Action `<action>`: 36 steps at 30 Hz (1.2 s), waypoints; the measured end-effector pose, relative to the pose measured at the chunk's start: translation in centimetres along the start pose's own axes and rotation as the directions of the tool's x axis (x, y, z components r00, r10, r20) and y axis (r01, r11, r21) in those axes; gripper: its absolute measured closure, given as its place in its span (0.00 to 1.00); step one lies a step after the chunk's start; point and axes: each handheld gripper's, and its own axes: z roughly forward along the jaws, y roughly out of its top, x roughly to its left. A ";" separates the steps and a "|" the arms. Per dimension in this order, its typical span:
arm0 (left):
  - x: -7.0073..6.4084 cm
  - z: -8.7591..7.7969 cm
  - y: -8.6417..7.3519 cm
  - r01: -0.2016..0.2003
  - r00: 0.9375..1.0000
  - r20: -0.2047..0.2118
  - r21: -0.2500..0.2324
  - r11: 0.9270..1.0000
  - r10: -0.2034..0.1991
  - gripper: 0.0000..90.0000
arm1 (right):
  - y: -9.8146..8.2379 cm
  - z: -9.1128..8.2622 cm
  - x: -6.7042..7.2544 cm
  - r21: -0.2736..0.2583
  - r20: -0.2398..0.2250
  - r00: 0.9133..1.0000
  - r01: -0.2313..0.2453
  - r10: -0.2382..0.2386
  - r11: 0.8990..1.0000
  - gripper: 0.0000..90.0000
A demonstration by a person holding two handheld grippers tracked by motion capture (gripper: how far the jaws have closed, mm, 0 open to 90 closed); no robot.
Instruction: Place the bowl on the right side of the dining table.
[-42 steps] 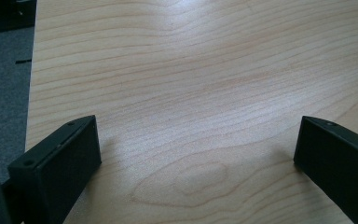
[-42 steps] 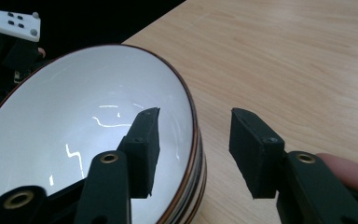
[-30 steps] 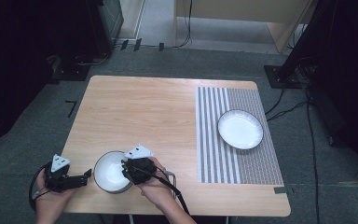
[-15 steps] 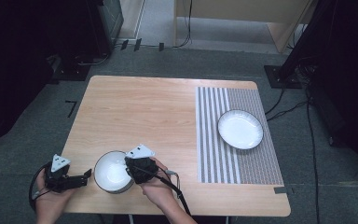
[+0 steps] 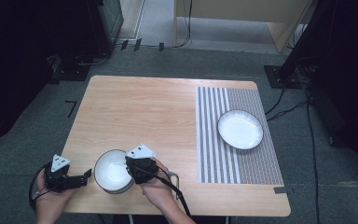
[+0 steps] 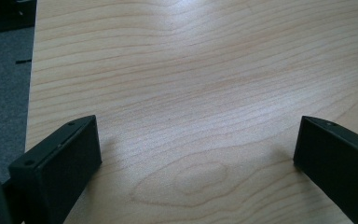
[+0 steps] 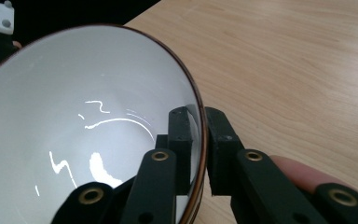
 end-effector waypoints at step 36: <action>0.0 0.0 0.0 0.002 1.000 0.000 -0.001 1.000 -0.002 0.00 | 0.8 -1.7 0.6 -0.074 -0.001 1.000 -0.004 0.003 0.997 0.94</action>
